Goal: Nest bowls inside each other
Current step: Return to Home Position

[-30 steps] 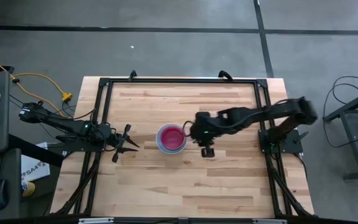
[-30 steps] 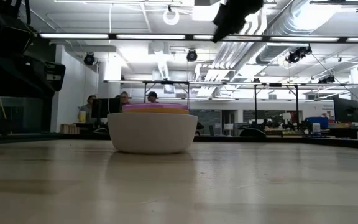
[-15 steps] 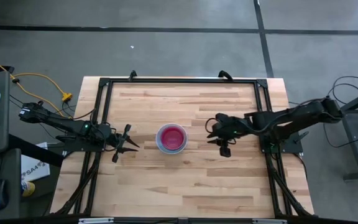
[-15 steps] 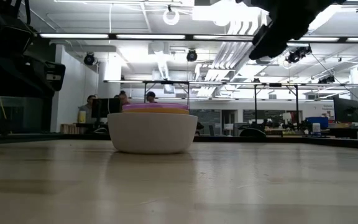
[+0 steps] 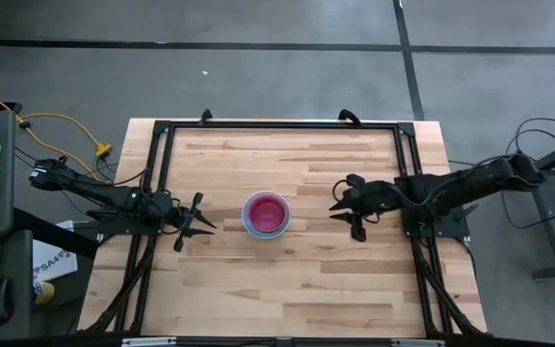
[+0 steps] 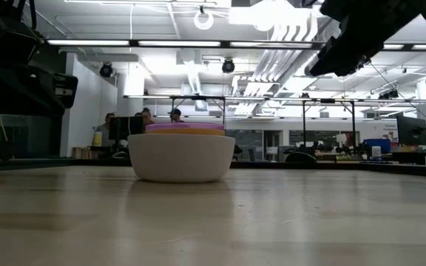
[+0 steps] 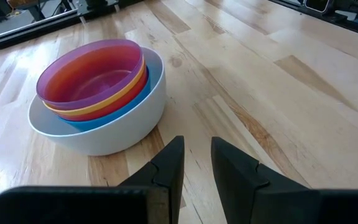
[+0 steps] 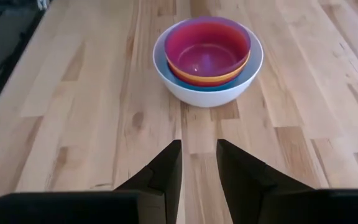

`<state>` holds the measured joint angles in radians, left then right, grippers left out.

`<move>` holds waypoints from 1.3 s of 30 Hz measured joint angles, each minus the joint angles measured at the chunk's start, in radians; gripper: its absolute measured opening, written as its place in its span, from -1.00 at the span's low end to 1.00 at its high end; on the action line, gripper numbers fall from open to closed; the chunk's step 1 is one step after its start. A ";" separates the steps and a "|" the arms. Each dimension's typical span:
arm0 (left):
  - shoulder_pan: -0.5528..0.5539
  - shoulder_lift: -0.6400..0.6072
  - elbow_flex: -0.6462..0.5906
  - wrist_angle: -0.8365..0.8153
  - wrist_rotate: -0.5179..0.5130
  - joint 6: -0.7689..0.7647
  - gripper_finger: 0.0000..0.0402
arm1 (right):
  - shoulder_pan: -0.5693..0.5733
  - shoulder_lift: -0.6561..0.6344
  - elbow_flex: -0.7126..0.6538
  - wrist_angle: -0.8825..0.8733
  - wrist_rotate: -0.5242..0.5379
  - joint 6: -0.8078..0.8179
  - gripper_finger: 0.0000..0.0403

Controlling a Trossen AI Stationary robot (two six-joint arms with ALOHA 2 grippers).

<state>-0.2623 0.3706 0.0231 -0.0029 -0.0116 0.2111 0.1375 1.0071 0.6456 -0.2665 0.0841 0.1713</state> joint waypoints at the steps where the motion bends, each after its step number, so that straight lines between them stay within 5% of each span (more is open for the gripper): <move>1: 0.000 0.000 0.000 0.000 0.000 0.000 -0.60 | 0.000 -0.018 -0.019 0.018 0.000 0.009 -0.53; 20: 0.000 0.000 0.000 0.000 0.000 0.000 -0.60 | 0.000 -0.220 -0.419 0.508 -0.007 0.044 -0.53; 39: 0.000 0.000 0.000 0.000 0.000 0.000 -0.60 | 0.000 -0.432 -0.575 0.575 -0.005 0.015 -0.53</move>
<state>-0.2623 0.3710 0.0231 -0.0025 -0.0116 0.2111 0.1375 0.5750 0.0705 0.3089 0.0795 0.1867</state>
